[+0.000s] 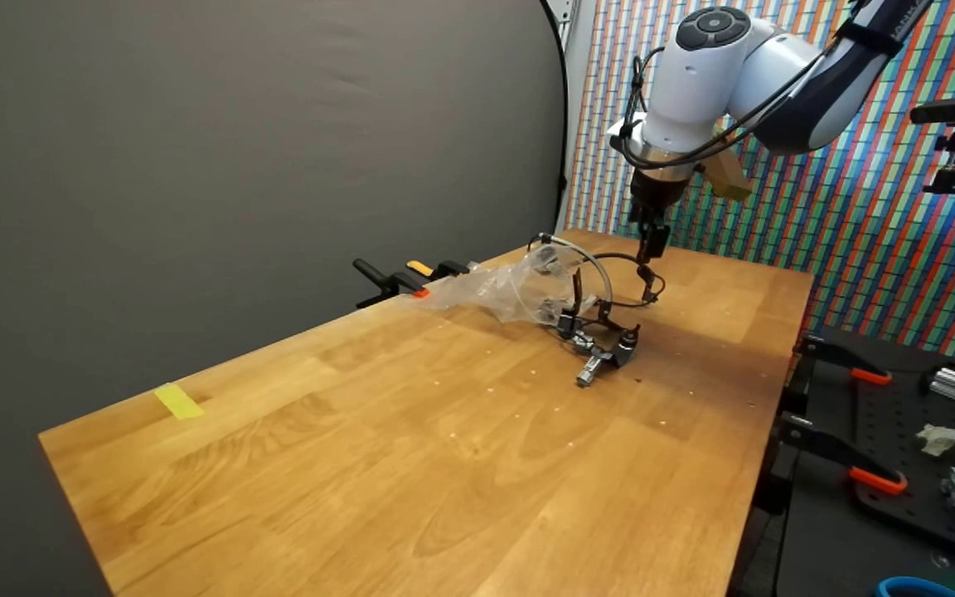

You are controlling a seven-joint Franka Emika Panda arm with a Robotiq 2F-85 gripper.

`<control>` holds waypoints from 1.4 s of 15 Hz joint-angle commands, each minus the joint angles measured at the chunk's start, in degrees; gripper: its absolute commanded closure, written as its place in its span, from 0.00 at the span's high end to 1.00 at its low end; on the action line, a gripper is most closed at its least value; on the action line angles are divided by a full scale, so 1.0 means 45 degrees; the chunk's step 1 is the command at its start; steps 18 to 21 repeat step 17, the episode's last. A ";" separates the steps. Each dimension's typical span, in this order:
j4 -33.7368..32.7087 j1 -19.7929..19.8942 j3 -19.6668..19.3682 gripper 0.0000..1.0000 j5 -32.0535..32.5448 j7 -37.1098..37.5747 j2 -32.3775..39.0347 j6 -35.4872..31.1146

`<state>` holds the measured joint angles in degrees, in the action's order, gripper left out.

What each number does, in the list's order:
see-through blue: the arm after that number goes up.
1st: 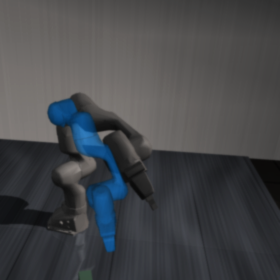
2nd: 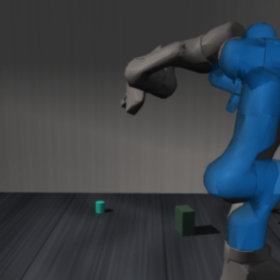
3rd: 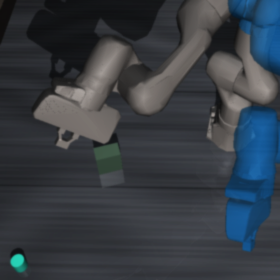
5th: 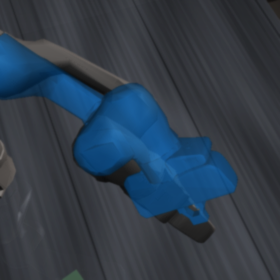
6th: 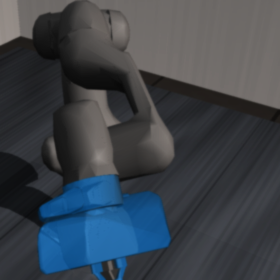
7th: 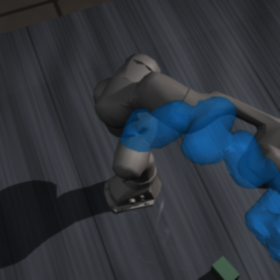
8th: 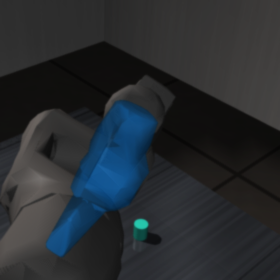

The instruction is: Remove the cables from the plastic bag and put them on the table

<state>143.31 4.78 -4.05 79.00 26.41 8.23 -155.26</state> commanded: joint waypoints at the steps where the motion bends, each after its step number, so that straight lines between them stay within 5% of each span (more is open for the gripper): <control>1: -0.0023 0.0052 -0.0002 1.00 -0.0234 -0.0131 0.0016 -0.0076; 21: -0.0050 0.0116 -0.0005 1.00 -0.0378 -0.0178 0.0029 -0.0205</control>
